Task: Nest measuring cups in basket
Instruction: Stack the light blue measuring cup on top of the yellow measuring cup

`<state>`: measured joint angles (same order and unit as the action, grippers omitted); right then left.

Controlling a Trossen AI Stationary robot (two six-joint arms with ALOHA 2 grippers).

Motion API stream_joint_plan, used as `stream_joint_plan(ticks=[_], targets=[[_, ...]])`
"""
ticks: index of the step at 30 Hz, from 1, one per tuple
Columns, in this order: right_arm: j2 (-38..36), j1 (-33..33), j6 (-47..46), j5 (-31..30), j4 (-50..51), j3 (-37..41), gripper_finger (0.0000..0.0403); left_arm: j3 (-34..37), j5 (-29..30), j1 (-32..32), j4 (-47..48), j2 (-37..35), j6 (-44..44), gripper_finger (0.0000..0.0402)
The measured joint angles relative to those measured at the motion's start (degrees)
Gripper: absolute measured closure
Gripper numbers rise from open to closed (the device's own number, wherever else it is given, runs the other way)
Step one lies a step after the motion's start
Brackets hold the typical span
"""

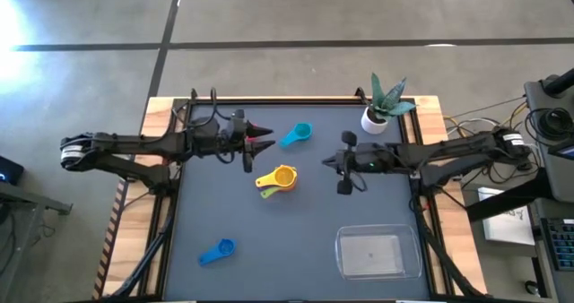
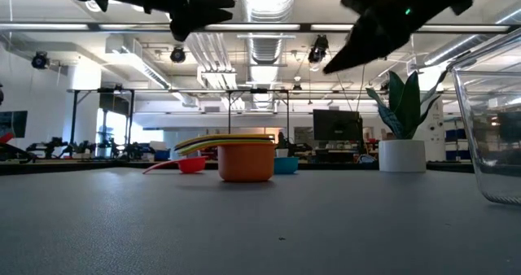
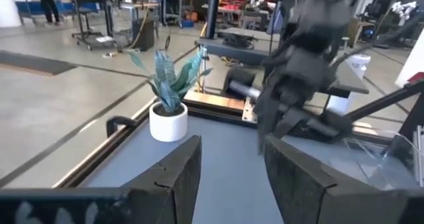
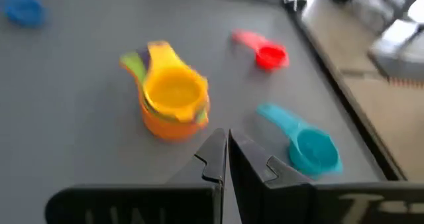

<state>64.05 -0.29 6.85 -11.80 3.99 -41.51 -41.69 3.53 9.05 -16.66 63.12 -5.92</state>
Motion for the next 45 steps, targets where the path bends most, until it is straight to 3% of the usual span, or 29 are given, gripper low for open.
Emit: stream_joint_plan(ticks=[4, 10, 14, 20, 25, 32, 45], targets=[[5.0, -4.1, 0.4, 0.9, -0.1, -1.6, 0.0393, 2.1, 0.1, 0.1, 0.0, -2.0, 0.7, 0.0262], [12.9, -8.5, 0.7, 7.2, -3.3, -2.5, 0.0386, 3.0, 0.3, 0.7, -0.3, -2.9, 0.9, 0.0265], [17.8, -9.7, 0.8, 9.9, -8.0, -2.7, 0.0349, 3.1, 0.4, 0.7, -0.4, -2.7, 0.6, 0.0265], [23.9, -12.7, 1.3, 8.9, -10.4, -4.5, 0.0274, 3.2, 0.4, 0.7, -0.3, -2.3, 0.5, 0.0265], [29.2, -14.2, 1.3, 8.9, -10.3, -6.8, 0.024, 3.2, 0.4, 0.7, -1.0, -2.3, 0.5, 0.0265], [34.3, -14.4, 2.2, 9.0, -10.3, -10.5, 0.023, 3.3, 0.4, 0.7, -0.9, -1.9, -0.1, 0.0265], [34.8, -14.9, 2.8, 9.0, -10.3, -12.4, 0.023, 3.3, 0.4, 0.9, -1.3, -0.9, -1.6, 0.0265]])
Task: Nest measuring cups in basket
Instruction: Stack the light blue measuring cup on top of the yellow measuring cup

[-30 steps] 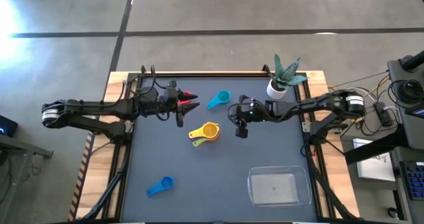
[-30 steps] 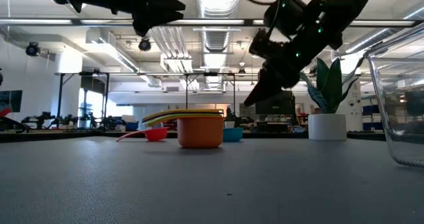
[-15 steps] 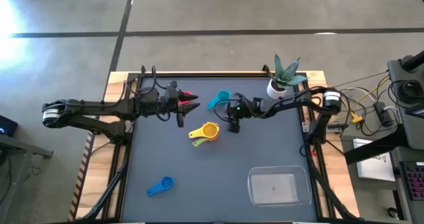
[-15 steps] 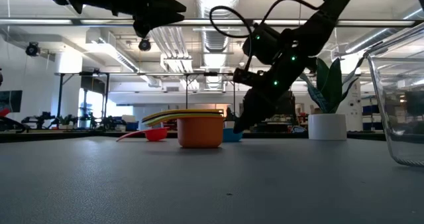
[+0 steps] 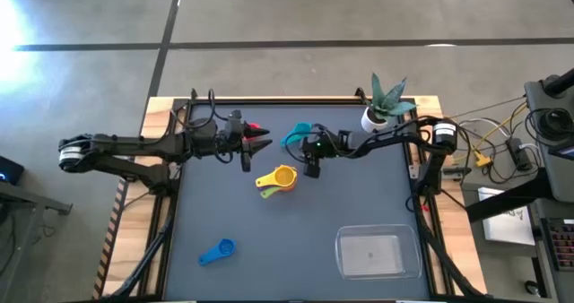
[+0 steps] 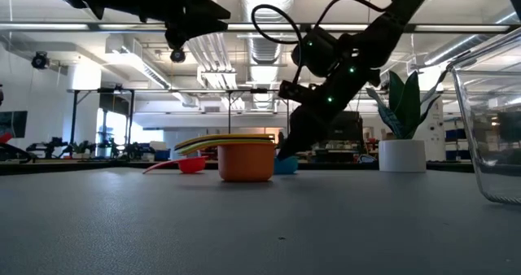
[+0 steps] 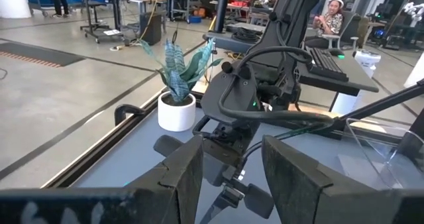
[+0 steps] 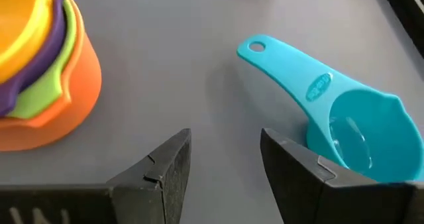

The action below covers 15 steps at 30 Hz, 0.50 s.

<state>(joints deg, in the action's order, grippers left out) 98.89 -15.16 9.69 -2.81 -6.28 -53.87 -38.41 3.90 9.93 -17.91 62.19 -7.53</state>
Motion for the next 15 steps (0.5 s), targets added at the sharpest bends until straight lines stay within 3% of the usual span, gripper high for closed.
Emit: stream_joint_plan(ticks=[15], targets=[[0.2, -0.3, 1.3, 0.3, 0.1, 0.8, 0.0231, 0.0, 0.0, 0.0, -0.3, 1.5, -0.1, 0.0265]])
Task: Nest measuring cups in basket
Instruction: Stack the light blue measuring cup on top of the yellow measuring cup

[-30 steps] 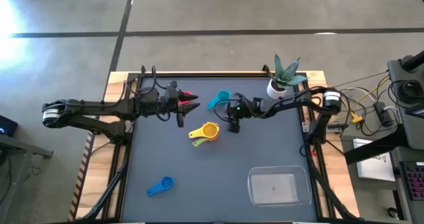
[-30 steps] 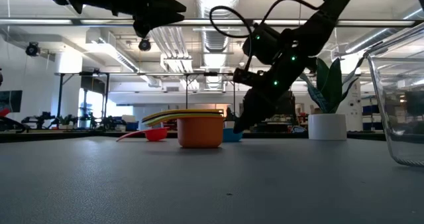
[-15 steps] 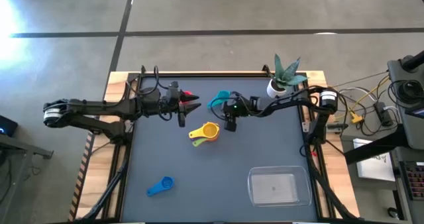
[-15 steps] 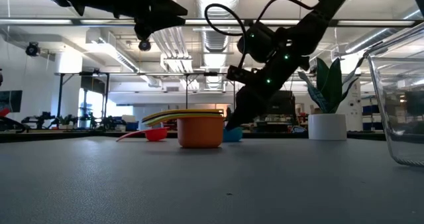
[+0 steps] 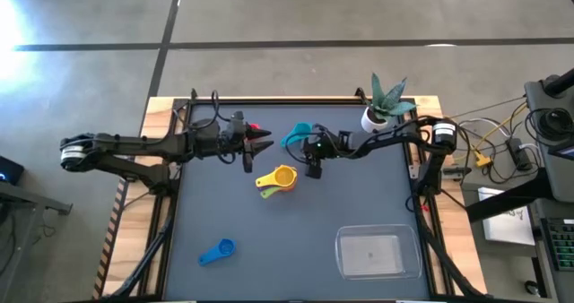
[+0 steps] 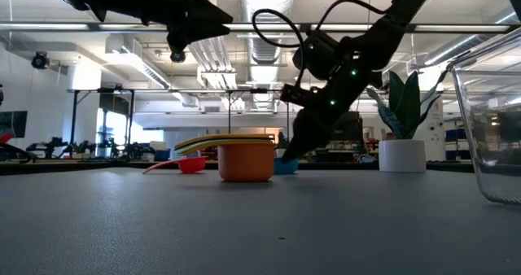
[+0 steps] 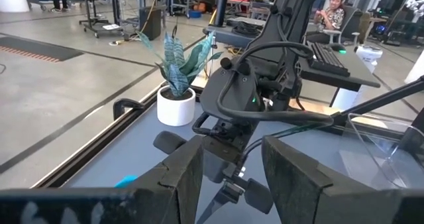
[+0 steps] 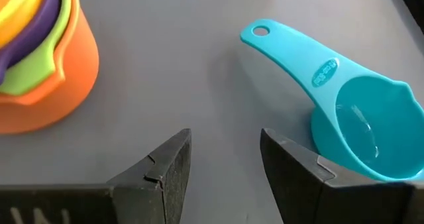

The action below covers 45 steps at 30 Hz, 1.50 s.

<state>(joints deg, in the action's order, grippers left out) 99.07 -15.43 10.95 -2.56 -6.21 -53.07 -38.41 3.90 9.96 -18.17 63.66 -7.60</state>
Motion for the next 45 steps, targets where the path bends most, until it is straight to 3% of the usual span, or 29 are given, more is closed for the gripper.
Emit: stream_joint_plan(ticks=[22, 35, 45], targets=[[0.0, -4.1, 7.7, -0.5, -3.5, 0.2, 0.0232, 0.0, 0.0, 0.0, 0.0, 0.0, 1.1, 0.0265], [0.6, -9.7, 7.1, 1.5, -4.4, 0.3, 0.0232, 0.0, 0.0, 0.0, 0.0, 0.0, 1.1, 0.0265], [6.2, -9.9, 7.1, 2.8, -7.0, 0.0, 0.0232, 0.0, 0.0, 0.0, 0.2, 0.0, 1.1, 0.0265]])
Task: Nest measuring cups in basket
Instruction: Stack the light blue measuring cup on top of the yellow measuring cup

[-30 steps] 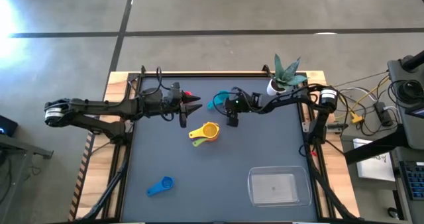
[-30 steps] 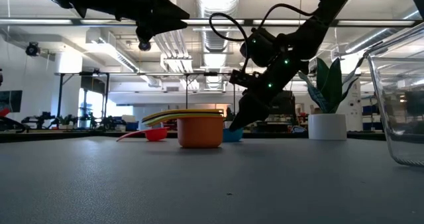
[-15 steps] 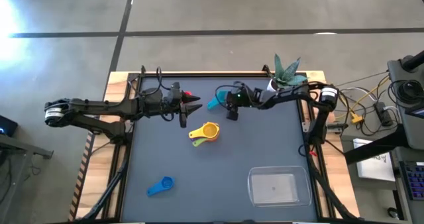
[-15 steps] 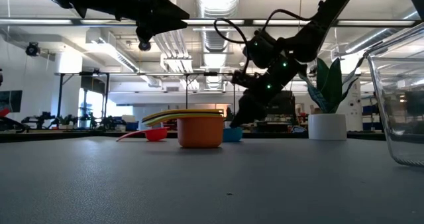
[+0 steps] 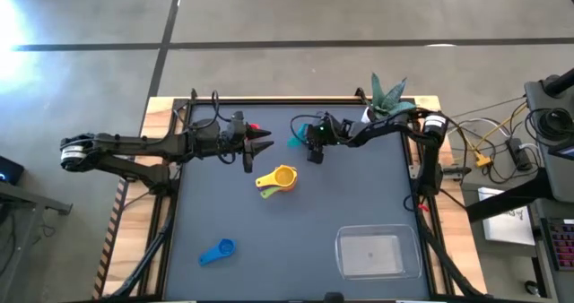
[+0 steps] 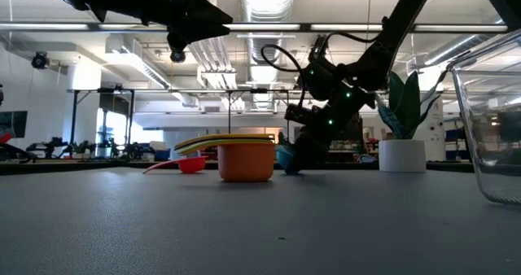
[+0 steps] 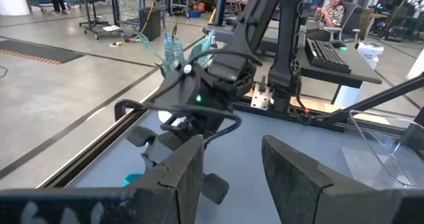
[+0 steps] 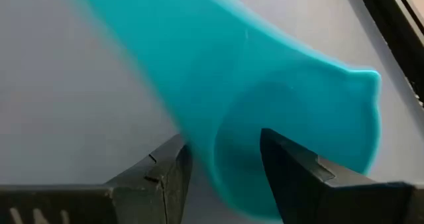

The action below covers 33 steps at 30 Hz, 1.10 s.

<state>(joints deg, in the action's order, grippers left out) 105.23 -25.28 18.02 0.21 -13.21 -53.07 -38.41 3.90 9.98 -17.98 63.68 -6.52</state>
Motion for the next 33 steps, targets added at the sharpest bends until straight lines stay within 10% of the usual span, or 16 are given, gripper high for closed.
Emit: stream_joint_plan(ticks=[9, 20, 33], targets=[[1.7, 0.3, -2.8, -0.4, -0.4, -0.8, 0.0252, 0.0, 0.0, 0.0, 0.1, 0.0, 0.3, 0.0265], [-2.2, 1.4, -3.0, -0.1, 2.7, -0.6, 0.0382, 0.0, 0.0, 0.0, 0.0, 0.0, 0.3, 0.0265], [-8.9, 6.4, -6.8, -2.2, 8.1, -0.5, 0.0391, 0.0, 0.0, 0.0, 0.0, 0.0, 0.3, 0.0265]])
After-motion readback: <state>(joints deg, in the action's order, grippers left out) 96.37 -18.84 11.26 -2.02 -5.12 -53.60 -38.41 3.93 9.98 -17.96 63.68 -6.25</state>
